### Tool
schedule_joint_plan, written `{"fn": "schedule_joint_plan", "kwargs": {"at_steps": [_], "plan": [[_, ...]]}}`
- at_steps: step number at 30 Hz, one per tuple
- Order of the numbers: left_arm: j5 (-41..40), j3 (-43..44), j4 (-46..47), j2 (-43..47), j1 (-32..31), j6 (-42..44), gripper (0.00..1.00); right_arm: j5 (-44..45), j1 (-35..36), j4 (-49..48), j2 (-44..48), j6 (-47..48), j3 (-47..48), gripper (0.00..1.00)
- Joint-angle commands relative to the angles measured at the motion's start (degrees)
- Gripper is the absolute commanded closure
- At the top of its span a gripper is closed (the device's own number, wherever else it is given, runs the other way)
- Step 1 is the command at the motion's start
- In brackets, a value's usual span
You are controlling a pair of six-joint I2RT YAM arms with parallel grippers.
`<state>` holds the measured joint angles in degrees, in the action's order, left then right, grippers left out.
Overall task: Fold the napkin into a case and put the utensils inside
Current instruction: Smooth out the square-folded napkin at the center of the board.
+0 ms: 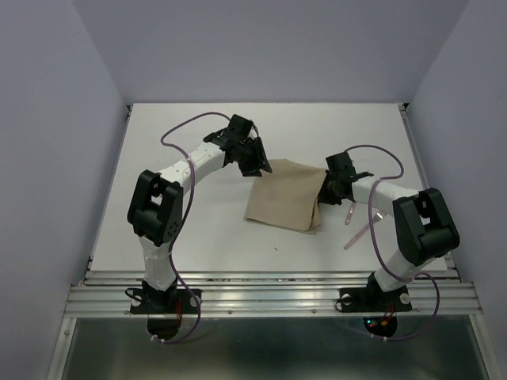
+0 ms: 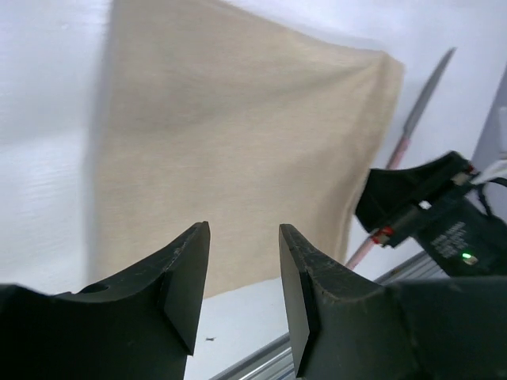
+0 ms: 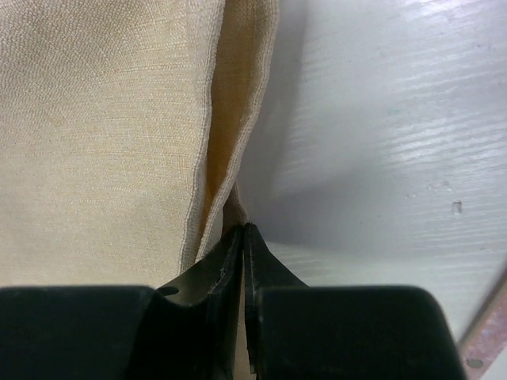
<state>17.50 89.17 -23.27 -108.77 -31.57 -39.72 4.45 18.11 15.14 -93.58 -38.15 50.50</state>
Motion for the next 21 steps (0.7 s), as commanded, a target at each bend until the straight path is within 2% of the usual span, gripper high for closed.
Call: {"fn": "schedule_joint_plan", "kwargs": {"at_steps": [1, 5, 8, 12, 17, 18, 21], "plan": [[0.78, -5.56, 1.91, 3.82, 1.25, 2.45, 0.49, 3.11, 0.44, 2.97, 2.35, 1.33, -0.49, 0.91], [0.43, -7.86, 2.17, 3.66, 2.04, 5.17, 0.42, 2.94, 0.44, 2.97, 1.91, 1.41, -0.4, 0.91], [0.78, -7.17, 3.66, 2.17, 1.87, 6.67, 0.41, 2.15, 0.44, 2.44, 1.47, 1.59, -0.4, 0.91], [2.54, -3.22, 5.86, -0.73, 1.43, 8.96, 0.48, 2.14, 0.44, 0.95, 1.3, 2.2, -0.66, 0.91], [4.56, 6.1, 4.9, -6.27, -0.07, 10.63, 0.55, 0.21, 0.44, -1.34, 0.42, 3.52, -0.32, 0.92], [4.91, 8.63, 4.98, -8.37, -0.07, 10.81, 0.59, 0.21, 0.44, -1.34, -0.28, 3.52, 0.38, 0.92], [7.02, 12.34, 4.9, -11.89, -0.07, 11.16, 0.61, -0.23, 0.44, -1.42, -0.81, 3.7, 0.91, 0.92]]}}
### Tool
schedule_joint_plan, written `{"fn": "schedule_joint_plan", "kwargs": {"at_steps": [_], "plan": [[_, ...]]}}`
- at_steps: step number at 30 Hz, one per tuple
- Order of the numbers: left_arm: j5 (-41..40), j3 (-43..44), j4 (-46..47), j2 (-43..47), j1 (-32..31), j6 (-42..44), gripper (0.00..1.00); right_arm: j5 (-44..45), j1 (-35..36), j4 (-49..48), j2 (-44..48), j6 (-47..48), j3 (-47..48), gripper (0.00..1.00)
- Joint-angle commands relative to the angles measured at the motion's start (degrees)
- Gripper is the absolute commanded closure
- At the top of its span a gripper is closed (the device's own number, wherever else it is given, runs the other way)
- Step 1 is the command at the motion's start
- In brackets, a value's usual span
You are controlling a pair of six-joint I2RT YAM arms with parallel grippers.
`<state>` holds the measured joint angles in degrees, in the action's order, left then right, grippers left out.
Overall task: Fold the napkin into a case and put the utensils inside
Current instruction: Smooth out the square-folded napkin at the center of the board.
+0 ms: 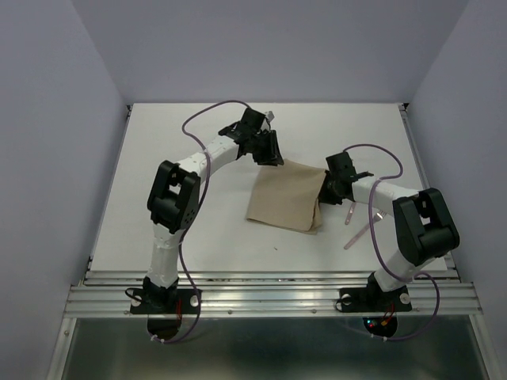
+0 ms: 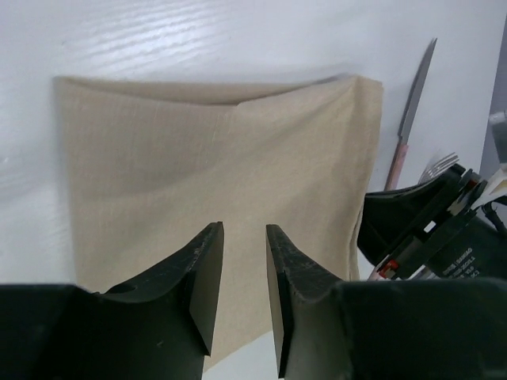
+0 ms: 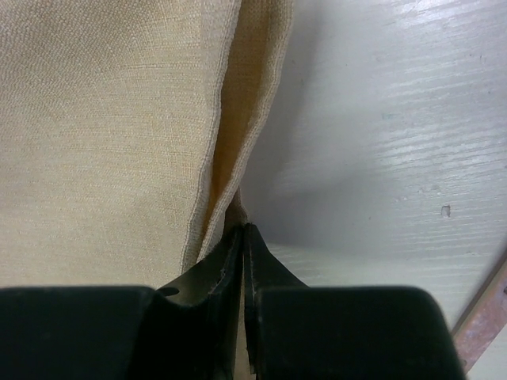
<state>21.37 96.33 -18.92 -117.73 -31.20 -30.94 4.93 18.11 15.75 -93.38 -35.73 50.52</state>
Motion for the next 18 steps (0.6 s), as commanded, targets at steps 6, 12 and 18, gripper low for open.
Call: {"fn": "schedule_joint_plan", "kwargs": {"at_steps": [6, 12, 18], "plan": [[2.28, 13.52, -2.51, -11.62, -0.18, 3.25, 0.65, -0.62, 0.44, -1.95, -1.19, 1.45, 1.07, 0.92], [-1.94, 19.15, -4.2, -15.6, 0.53, 4.13, 0.66, -0.53, 0.44, -2.04, -1.1, 1.45, 0.37, 0.92], [-3.52, 20.03, -5.16, -16.39, 1.41, 5.71, 0.67, 0.52, 0.44, -1.43, -0.13, 1.54, -0.34, 0.92]]}}
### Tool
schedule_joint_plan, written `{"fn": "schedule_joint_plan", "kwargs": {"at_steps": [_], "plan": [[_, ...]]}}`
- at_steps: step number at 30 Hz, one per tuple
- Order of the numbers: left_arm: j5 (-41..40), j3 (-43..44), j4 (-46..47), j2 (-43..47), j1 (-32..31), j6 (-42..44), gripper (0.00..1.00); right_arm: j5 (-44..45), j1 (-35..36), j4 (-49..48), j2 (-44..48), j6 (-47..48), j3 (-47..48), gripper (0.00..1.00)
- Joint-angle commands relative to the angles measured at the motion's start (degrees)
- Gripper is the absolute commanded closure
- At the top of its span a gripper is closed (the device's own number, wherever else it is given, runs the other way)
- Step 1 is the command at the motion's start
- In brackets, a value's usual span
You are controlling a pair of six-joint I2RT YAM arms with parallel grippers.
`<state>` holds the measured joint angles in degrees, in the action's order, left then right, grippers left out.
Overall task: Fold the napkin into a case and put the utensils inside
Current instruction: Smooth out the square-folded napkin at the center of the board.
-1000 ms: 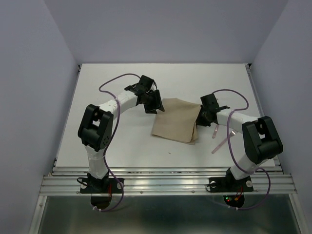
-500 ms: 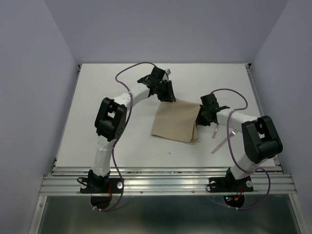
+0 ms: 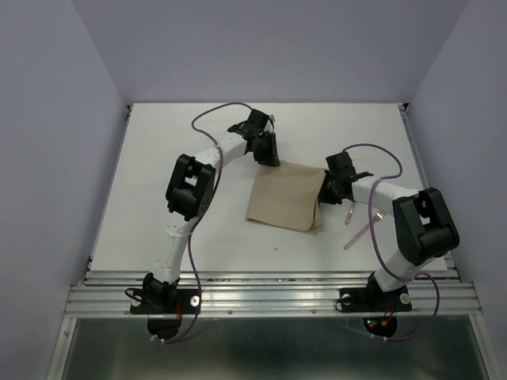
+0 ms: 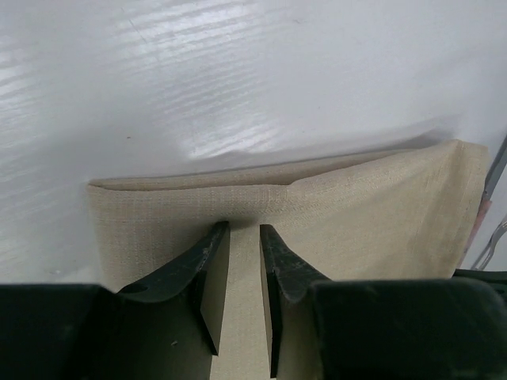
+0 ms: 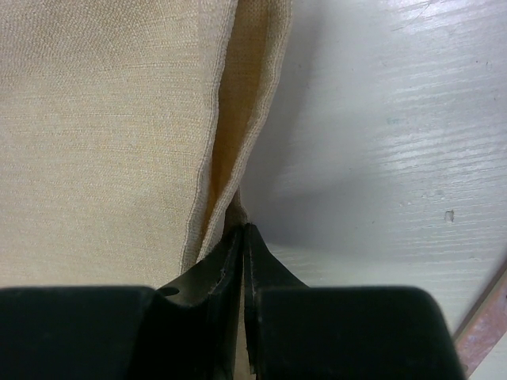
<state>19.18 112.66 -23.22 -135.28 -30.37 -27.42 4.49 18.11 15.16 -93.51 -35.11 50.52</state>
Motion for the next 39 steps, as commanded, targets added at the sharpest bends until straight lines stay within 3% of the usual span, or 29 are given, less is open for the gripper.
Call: {"fn": "schedule_joint_plan", "kwargs": {"at_steps": [1, 5, 9, 16, 20, 24, 34, 39], "plan": [[-1.16, 3.27, -0.95, 1.16, 0.58, 2.37, 0.67, 1.48, 0.44, -0.48, 0.78, 0.92, -0.16, 0.91], [-0.63, 1.34, 0.19, 2.04, 0.58, 2.28, 0.67, 6.13, 0.44, 2.67, 4.38, 1.53, 0.89, 0.83], [-1.07, 1.77, -1.2, 1.08, 0.75, 2.98, 0.67, 10.34, 0.44, 6.45, 8.07, 3.38, 2.39, 0.68], [-2.04, 1.6, -2.18, 0.64, 0.93, 4.04, 0.68, 15.9, 0.44, 11.38, 14.14, 3.91, 2.56, 0.67], [-1.87, 1.33, -2.44, 2.04, 1.01, 4.22, 0.68, 12.48, 0.44, 11.65, 15.91, 3.56, 2.48, 0.68], [-0.37, -0.68, -2.0, 7.55, 1.01, 3.69, 0.68, 2.92, 0.44, 10.08, 15.56, 2.77, 1.43, 0.68], [0.5, -25.45, 4.67, 24.52, 1.01, 1.06, 0.67, -8.44, 2.46, 5.85, 16.7, -0.74, -6.31, 0.72], [3.67, -37.59, 8.28, 25.95, 0.93, 1.14, 0.67, -10.99, 3.51, 2.69, 15.3, -3.9, -11.4, 0.73]]}}
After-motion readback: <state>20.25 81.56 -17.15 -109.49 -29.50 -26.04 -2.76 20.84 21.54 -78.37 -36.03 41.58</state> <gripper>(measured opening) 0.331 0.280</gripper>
